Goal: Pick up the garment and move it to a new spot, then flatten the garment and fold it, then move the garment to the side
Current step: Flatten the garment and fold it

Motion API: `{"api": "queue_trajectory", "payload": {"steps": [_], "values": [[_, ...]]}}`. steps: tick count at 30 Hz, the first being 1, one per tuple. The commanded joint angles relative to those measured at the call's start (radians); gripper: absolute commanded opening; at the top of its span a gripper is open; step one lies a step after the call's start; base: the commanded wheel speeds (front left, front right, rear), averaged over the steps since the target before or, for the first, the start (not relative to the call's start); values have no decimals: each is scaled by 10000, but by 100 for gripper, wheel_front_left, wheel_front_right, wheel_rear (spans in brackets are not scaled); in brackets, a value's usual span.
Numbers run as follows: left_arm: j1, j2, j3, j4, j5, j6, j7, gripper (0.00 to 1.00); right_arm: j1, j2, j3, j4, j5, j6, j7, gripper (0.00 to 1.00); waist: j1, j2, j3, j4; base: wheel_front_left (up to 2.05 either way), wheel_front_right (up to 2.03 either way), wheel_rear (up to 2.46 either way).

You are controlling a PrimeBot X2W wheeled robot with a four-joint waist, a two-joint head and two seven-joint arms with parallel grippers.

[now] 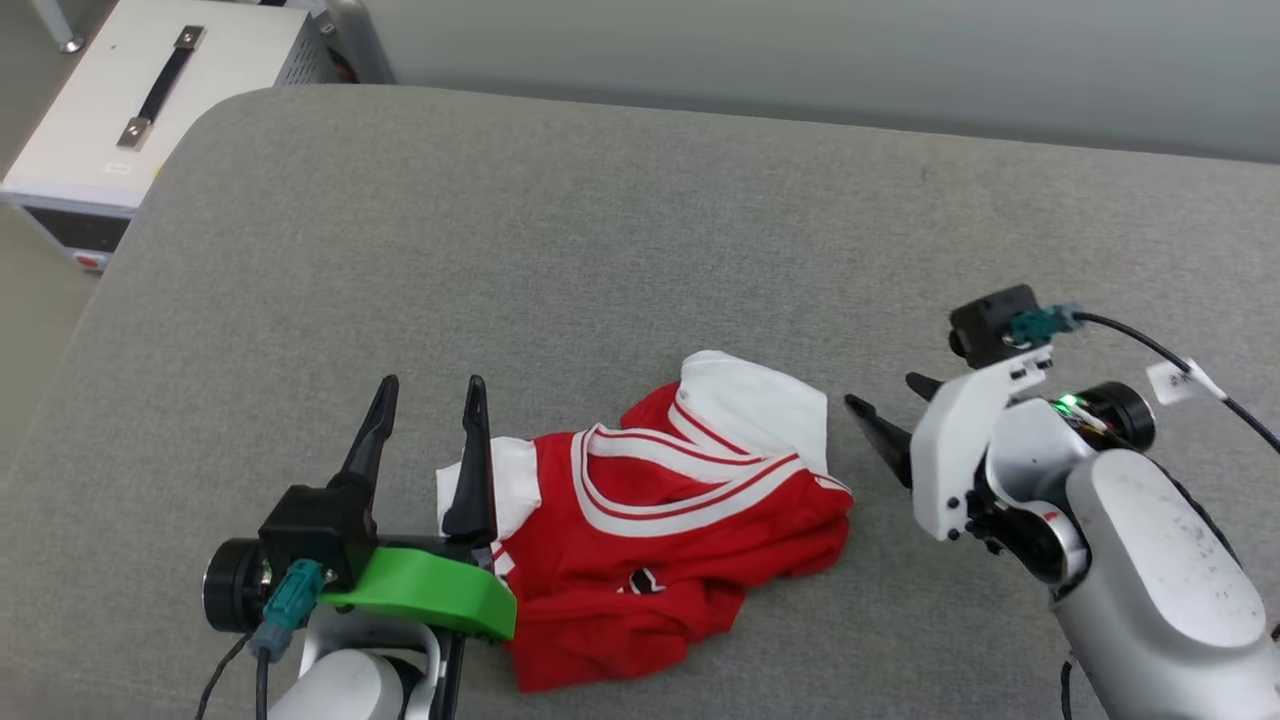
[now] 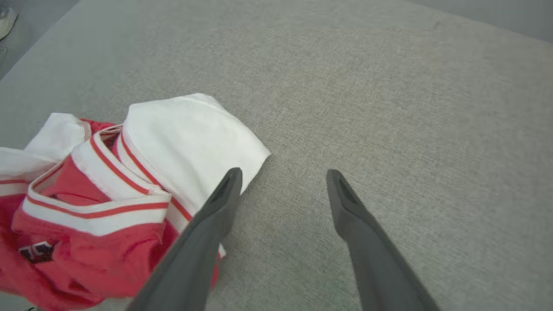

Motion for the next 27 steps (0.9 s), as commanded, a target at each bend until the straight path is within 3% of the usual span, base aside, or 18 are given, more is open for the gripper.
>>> {"api": "queue_trajectory", "payload": {"steps": [1, 13, 19, 20, 22, 27], "values": [[-200, -81, 68, 65, 101, -84, -49, 100, -420, -34, 362, 200, 189, -9, 193, 100, 0, 0, 461, 479, 0, 0, 0], [-347, -678, 361, 341, 433, -499, -68, 100, -2628, -375, 3428, 2727, 1100, -9, 1338, 100, 0, 0, 990, 944, 0, 0, 0], [-299, -936, 533, 470, 638, -702, -69, 100, -2686, -540, 4901, 3746, 1992, -9, 2821, 100, 0, 0, 1077, 1003, 0, 0, 0], [-302, -971, 562, 491, 663, -734, -69, 100, -2691, -547, 5023, 3801, 2138, -9, 2964, 84, 0, 0, 1086, 1009, 0, 0, 0], [-309, -1043, 638, 554, 715, -814, -69, 100, -2732, -560, 5270, 3822, 2442, -9, 3121, 0, 0, 0, 1101, 1017, 0, 0, 0], [-247, -1168, 823, 715, 844, -993, -69, 100, -3132, -745, 5354, 3781, 2924, -9, 2653, 0, 0, 0, 1019, 1022, 0, 0, 0]]}}
